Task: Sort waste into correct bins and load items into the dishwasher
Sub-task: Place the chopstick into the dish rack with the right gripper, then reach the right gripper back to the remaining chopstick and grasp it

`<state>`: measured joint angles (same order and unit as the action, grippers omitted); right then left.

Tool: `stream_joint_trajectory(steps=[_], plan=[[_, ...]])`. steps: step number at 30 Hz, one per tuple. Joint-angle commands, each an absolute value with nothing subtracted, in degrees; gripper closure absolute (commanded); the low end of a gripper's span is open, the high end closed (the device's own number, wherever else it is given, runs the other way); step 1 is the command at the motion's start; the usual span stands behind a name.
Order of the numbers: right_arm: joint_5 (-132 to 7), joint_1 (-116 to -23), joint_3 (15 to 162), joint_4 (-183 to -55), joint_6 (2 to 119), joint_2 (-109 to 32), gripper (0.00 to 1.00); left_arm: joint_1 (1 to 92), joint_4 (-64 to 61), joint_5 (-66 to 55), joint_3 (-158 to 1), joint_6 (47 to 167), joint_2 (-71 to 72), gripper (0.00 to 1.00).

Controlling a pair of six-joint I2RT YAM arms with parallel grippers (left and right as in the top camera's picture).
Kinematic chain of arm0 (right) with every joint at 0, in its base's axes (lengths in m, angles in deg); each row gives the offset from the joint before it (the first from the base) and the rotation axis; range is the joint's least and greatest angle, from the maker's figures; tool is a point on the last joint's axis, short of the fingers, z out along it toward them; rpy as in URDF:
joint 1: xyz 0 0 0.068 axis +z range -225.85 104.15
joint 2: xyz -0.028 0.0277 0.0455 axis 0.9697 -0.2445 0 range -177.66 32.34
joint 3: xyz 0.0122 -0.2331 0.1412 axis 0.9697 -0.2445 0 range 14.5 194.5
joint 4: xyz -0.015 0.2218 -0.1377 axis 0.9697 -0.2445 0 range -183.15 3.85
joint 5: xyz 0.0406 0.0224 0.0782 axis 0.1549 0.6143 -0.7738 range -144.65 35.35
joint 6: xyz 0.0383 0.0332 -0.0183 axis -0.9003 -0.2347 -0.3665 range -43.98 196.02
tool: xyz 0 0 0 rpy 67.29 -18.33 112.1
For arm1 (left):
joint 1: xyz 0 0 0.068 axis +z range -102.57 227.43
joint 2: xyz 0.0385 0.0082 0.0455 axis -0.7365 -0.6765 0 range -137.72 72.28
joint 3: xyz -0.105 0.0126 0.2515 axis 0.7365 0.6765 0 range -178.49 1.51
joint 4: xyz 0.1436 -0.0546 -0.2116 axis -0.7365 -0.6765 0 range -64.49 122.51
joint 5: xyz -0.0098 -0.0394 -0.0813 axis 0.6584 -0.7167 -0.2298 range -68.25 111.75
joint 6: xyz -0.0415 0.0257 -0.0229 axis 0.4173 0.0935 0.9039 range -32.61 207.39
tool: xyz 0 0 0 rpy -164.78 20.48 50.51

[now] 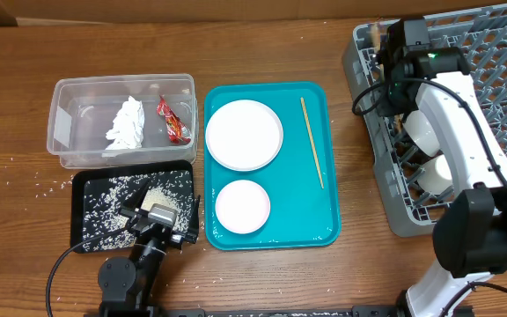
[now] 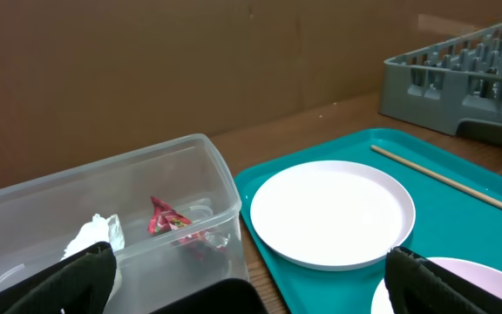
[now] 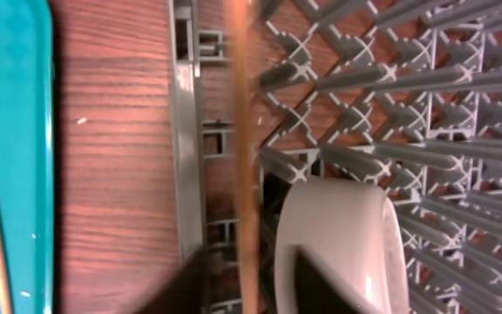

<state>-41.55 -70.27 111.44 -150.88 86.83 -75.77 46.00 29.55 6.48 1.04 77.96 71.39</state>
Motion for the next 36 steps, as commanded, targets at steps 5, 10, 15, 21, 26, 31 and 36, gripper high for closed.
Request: stream_joint_trajectory(steps=[5,10,15,21,26,31,36], plan=[[-37.62,-65.24,113.67,-150.9,87.37,-74.74,0.51,46.39,29.66,5.63,1.26,77.12,72.01,0.0],[-51.69,-60.36,114.57,-153.17,77.16,-74.39,0.53,46.39,29.66,5.63,1.26,77.12,72.01,0.0],[-58.95,-54.2,107.1,-147.4,75.72,-74.57,0.61,46.39,29.66,5.63,1.26,77.12,72.01,0.0],[-47.21,-50.62,93.3,-133.46,70.39,-75.16,0.53,46.39,29.66,5.63,1.26,77.12,72.01,0.0],[-46.77,-51.12,83.97,-123.69,68.27,-75.16,0.48,46.39,29.66,5.63,1.26,77.12,72.01,0.0],[-47.23,-51.12,78.31,-120.63,68.29,-75.16,0.56,46.39,29.66,5.63,1.26,77.12,72.01,0.0],[-52.68,-51.05,76.56,-121.87,68.31,-75.16,0.78,46.39,29.66,5.63,1.26,77.12,72.01,0.0]])
